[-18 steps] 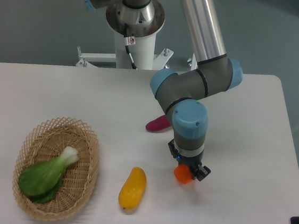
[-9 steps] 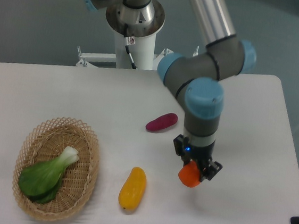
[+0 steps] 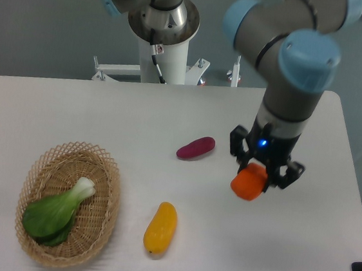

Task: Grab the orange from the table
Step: 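Lift the held orange fruit up off the table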

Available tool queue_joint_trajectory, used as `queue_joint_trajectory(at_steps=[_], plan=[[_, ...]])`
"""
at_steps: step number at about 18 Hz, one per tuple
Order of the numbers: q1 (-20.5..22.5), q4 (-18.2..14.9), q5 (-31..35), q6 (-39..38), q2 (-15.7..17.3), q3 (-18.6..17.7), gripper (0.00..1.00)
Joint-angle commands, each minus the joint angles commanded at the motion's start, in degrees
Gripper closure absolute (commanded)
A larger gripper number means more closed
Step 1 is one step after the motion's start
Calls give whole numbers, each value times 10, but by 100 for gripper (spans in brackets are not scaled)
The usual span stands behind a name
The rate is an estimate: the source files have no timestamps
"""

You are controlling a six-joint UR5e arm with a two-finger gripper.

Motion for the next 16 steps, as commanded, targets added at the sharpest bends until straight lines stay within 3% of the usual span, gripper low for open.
queue_joint_trajectory(at_steps=[4, 8, 16], plan=[[25, -24, 9, 65, 31, -8, 49], [29, -21, 40, 72, 40, -17, 48], [33, -19, 40, 73, 44, -16, 48]])
